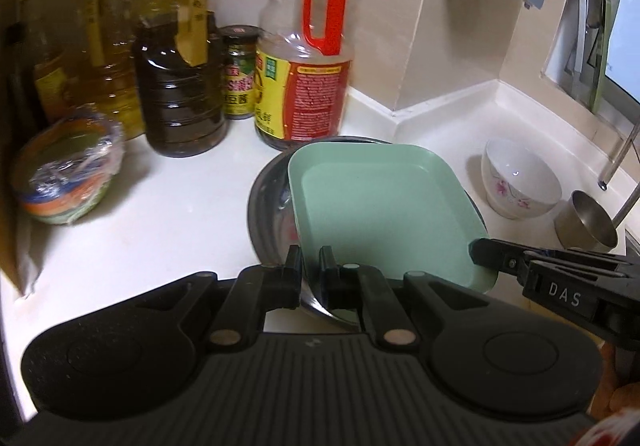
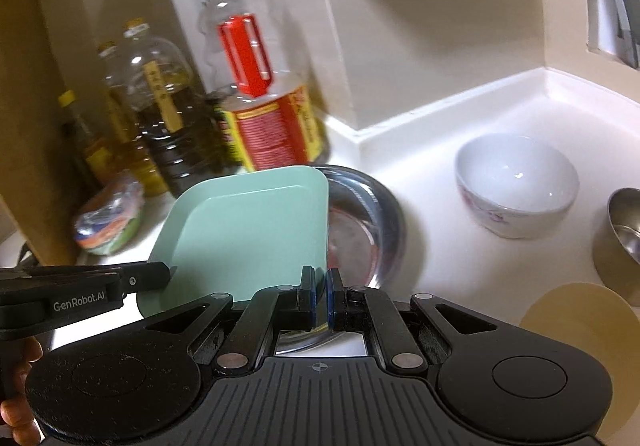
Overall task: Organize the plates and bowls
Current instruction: 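Lift the green tray with both tools and lower it into the steel basin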
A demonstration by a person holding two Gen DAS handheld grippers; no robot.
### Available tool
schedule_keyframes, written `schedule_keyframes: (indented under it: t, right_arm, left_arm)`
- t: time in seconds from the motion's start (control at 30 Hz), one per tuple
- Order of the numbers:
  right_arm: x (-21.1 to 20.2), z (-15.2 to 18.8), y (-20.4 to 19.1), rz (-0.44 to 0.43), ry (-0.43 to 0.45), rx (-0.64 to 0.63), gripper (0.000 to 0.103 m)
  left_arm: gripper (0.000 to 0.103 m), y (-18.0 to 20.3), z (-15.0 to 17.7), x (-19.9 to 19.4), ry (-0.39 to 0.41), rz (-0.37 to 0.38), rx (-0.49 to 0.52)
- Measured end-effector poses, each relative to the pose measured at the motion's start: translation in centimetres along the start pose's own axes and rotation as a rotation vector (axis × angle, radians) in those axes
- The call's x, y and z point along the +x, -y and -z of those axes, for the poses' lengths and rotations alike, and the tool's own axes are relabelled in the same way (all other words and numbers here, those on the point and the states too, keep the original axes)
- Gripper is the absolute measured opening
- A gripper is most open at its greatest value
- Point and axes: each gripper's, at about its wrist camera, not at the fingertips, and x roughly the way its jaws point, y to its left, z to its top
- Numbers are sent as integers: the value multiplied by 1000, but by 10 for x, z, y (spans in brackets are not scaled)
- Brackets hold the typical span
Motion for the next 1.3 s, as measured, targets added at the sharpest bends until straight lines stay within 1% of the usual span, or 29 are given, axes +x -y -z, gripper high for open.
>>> schedule_keyframes:
  t: [0.27,0.47,0.77,0.83,0.9,0.97,1.03,1.13,1.2,1.27,1.3]
  right_arm:
    - [24,-7,7,35,-42,27,5]
    - [39,-9,8,50,-72,41,5]
    - [49,-13,10,67,-91,69,5]
    - [50,-14,12,66,-95,84,5]
    - [51,-15,13,72,-100,90,5]
    - [52,-16,13,74,-105,89,5]
    - [51,-16,13,82,-92,86,6]
    - [47,-17,12,82,-76,82,12]
    - [44,-17,13,74,-67,88,26]
    - [41,-17,12,73,-57,88,34]
    - [39,-17,12,72,-51,89,36]
  left_arm:
    - [7,-9,-9,32,-63,14,-1]
    - [7,-13,-13,44,-84,20,1]
    - [8,-15,-18,55,-105,20,19]
    - [10,-15,-19,55,-100,15,29]
    - [15,-15,-20,54,-92,11,33]
    - [15,-15,-22,53,-87,10,33]
    - [15,-16,-23,52,-85,13,33]
    - [15,-14,-23,49,-80,12,39]
    - [16,-13,-23,46,-76,12,40]
    - [17,-12,-22,42,-71,12,43]
    - [18,-11,-22,40,-67,11,44]
